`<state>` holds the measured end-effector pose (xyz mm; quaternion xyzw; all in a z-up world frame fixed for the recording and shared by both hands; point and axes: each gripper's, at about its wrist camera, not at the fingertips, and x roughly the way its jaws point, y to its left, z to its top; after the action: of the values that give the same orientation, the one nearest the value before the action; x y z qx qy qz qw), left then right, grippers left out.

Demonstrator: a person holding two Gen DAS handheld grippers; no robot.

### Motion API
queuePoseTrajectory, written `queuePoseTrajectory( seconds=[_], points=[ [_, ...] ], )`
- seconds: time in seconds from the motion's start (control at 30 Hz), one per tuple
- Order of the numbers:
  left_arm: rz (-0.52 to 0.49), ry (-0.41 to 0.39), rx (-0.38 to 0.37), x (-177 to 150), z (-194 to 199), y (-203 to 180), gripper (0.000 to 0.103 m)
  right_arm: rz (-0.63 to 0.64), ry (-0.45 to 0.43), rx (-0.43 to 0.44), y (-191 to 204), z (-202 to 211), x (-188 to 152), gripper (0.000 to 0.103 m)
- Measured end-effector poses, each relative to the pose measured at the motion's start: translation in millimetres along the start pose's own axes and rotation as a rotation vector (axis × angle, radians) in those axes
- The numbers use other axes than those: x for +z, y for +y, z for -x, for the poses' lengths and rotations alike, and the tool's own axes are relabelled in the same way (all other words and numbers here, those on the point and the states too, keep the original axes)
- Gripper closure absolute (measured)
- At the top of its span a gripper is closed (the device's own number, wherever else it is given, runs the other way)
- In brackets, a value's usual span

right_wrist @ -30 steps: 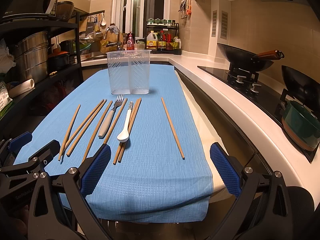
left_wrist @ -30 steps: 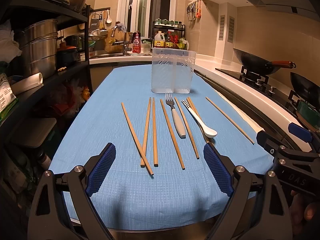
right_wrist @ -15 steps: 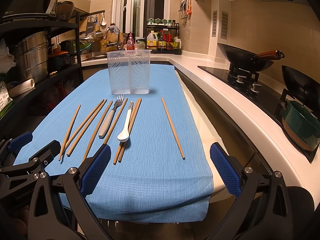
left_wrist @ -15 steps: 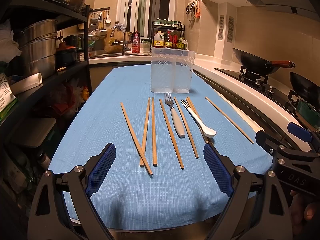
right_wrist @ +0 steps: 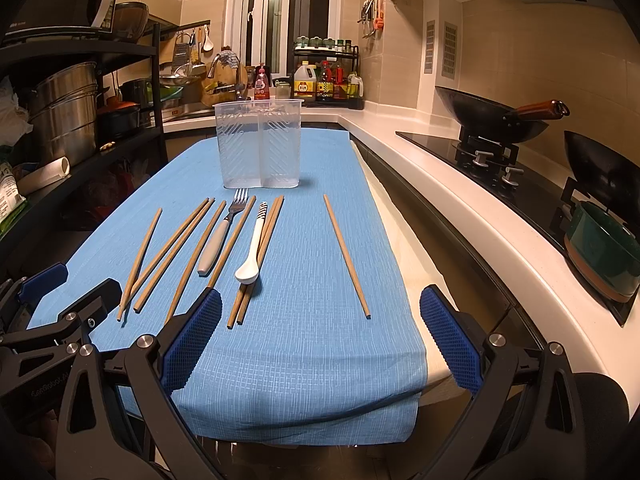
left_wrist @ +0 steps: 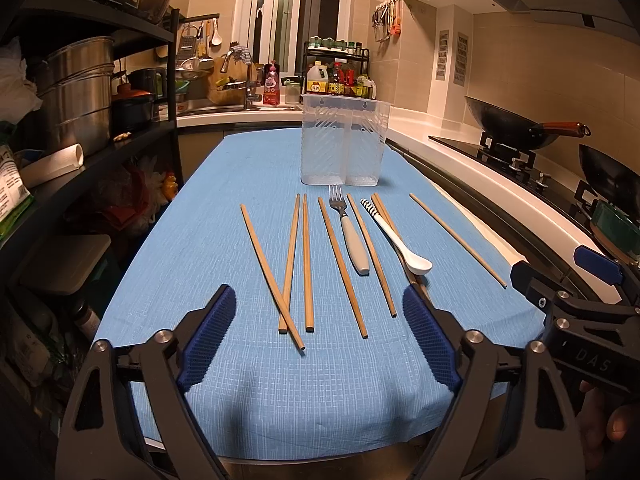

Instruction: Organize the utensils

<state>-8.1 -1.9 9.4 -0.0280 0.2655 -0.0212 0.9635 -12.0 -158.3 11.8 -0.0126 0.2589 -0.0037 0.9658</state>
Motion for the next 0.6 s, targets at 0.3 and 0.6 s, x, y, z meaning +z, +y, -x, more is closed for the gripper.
queuePoseTrajectory(
  seconds=[0.3,0.6],
  points=[
    [0.061,0.086,0.029,-16.2,-21.7,8.1,0.072,-0.148,0.091,0.007,-21.2,-33.9,2.2,0.048],
    [0.077,0.098,0.080,-19.8,-42.2,12.3,0.072,-0.216,0.151,-0.023,-31.3,-63.6,-3.8,0.066]
  ],
)
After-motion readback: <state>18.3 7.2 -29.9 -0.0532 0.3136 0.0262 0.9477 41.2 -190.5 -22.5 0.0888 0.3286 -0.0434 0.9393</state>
